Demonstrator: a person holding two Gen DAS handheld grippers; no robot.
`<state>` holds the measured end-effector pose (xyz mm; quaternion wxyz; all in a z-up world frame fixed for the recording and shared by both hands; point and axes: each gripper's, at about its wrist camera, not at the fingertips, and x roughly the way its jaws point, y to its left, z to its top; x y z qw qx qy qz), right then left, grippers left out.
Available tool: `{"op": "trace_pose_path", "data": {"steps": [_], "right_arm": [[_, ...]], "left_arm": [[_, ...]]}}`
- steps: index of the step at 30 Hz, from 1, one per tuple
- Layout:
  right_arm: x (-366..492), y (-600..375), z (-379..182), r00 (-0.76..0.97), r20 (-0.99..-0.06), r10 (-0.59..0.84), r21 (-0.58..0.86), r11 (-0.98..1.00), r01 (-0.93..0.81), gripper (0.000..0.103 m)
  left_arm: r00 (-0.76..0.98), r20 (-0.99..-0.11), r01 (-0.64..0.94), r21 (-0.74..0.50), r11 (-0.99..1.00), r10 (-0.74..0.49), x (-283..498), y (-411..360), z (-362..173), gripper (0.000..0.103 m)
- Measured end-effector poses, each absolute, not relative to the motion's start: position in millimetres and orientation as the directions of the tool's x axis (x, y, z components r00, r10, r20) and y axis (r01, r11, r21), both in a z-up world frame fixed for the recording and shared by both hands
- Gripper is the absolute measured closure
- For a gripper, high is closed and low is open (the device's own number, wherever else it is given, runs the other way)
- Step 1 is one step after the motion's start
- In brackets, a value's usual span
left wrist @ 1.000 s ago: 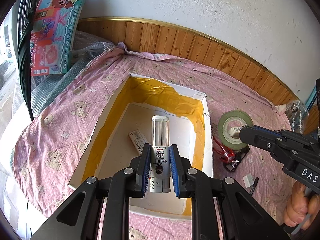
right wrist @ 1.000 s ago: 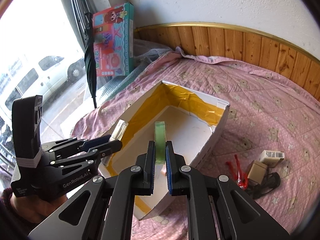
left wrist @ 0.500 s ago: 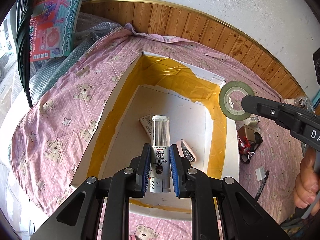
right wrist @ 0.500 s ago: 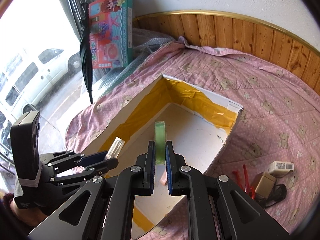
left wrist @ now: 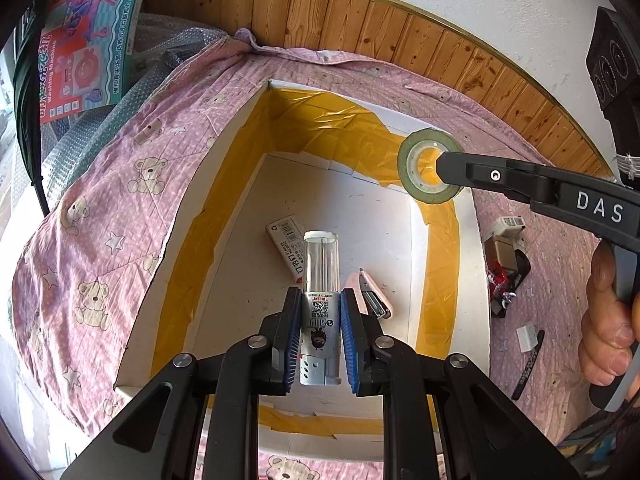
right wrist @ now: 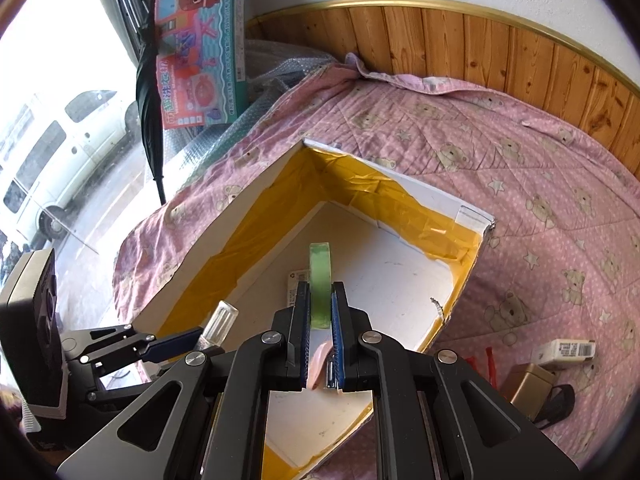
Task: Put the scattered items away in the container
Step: 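Open both grippers to drop the tube and tape into the box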
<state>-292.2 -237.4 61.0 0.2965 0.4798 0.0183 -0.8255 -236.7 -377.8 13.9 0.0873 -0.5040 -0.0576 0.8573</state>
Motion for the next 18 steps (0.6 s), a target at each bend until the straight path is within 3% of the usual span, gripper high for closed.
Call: {"op": "trace_pose_path", "data": {"steps": [6,9,11,18], "right_arm": [[-307,-239,53,-0.365,-0.814,-0.452,0.243,-0.835,0.493,0.093],[-314,-238,46,-0.359,-0.819,-0.447,0.249,-0.841,0.481,0.087],[-316,-233,44,-0.372,-0.816,-0.442,0.250,-0.850,0.463,0.078],[-300,-215,46,-0.375,-0.800,-0.468,0.288,-0.848,0.444,0.078]], "left_arm": [[-0.472,-0.860,-0.084,-0.175,-0.981,0.194,-242,-377,11,0.083],[-0.470,-0.864,-0.072,-0.169,-0.983,0.183,-246,-376,8,0.081],[-0.471,-0.865,-0.057,-0.167,-0.984,0.174,-247,-378,7,0.077],[-0.497,-0.846,-0.033,-0.203,-0.979,0.192,-238,-391,18,0.077]]}}
